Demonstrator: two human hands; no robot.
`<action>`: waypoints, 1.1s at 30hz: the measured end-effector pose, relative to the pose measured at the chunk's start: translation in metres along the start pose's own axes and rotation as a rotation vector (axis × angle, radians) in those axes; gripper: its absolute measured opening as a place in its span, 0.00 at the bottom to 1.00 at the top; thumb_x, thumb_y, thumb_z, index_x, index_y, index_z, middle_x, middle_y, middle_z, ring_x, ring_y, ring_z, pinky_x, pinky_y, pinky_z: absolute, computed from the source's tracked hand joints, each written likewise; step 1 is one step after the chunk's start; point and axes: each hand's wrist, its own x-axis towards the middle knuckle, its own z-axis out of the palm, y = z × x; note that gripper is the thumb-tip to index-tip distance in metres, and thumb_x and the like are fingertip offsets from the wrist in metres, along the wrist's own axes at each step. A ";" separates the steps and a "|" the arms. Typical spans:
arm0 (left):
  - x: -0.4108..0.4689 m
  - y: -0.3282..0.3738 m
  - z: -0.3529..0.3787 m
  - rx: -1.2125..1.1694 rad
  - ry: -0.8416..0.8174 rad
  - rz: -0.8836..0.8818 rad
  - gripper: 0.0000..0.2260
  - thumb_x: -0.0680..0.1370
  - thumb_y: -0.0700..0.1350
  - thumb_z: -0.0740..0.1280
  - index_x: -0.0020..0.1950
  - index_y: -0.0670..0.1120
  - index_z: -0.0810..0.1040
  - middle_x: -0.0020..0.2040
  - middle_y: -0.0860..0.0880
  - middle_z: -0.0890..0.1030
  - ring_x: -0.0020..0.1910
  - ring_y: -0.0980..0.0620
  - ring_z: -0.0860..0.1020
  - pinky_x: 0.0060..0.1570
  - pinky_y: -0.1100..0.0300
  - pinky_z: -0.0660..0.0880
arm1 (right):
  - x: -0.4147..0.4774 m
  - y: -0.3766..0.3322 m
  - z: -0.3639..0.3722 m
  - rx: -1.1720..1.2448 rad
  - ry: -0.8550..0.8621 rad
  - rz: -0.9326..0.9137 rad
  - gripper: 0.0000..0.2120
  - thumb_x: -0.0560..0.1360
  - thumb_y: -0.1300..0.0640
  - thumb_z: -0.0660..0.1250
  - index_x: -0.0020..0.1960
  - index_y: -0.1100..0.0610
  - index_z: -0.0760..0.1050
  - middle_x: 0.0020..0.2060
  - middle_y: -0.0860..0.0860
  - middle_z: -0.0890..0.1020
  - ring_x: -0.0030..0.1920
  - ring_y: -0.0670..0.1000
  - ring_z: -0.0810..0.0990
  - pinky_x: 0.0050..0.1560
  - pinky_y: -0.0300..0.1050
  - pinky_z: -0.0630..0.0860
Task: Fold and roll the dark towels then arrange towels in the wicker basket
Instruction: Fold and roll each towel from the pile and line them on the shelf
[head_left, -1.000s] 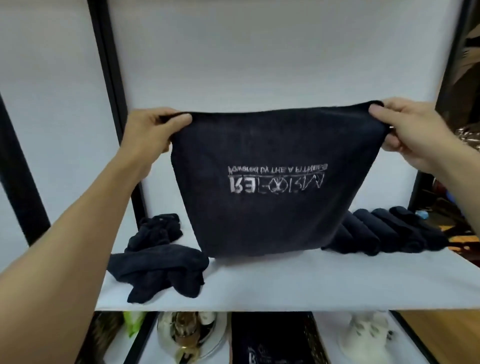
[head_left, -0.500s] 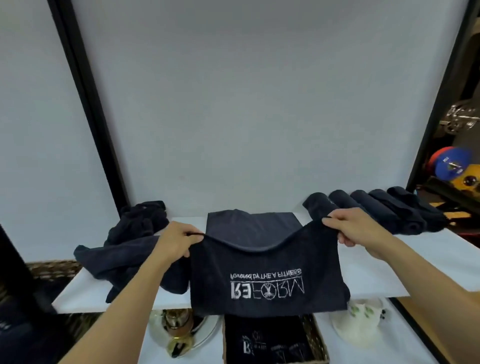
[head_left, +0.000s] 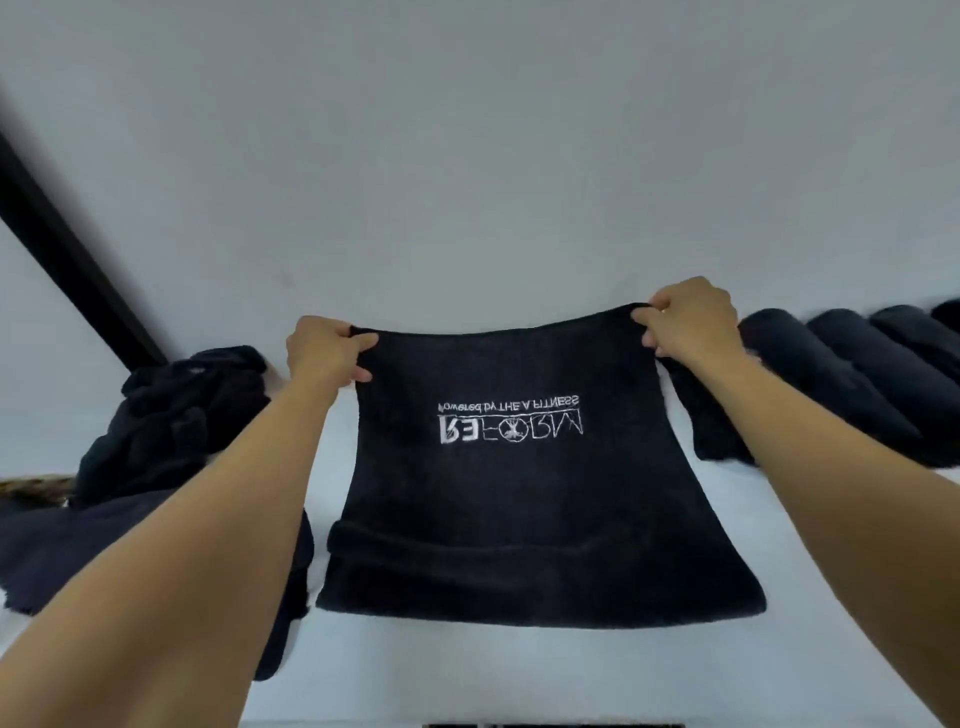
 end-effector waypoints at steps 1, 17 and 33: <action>0.006 -0.006 0.008 -0.014 -0.002 -0.042 0.12 0.73 0.40 0.76 0.33 0.45 0.75 0.33 0.47 0.78 0.31 0.49 0.82 0.29 0.59 0.76 | 0.004 0.005 0.014 0.019 -0.027 0.047 0.08 0.77 0.57 0.66 0.46 0.60 0.81 0.35 0.54 0.85 0.34 0.52 0.84 0.41 0.43 0.79; -0.143 -0.055 -0.035 0.387 -0.257 0.083 0.28 0.76 0.52 0.71 0.72 0.44 0.69 0.63 0.43 0.78 0.61 0.43 0.77 0.62 0.50 0.74 | -0.154 0.048 -0.024 -0.263 -0.335 0.088 0.20 0.75 0.44 0.68 0.62 0.55 0.72 0.51 0.52 0.80 0.51 0.56 0.79 0.53 0.50 0.75; -0.232 -0.094 -0.067 0.004 -0.315 -0.063 0.14 0.72 0.41 0.75 0.35 0.42 0.70 0.29 0.48 0.63 0.28 0.51 0.62 0.29 0.59 0.61 | -0.259 0.062 -0.056 0.418 -0.133 0.097 0.04 0.76 0.55 0.70 0.48 0.56 0.78 0.42 0.50 0.79 0.39 0.48 0.77 0.38 0.43 0.70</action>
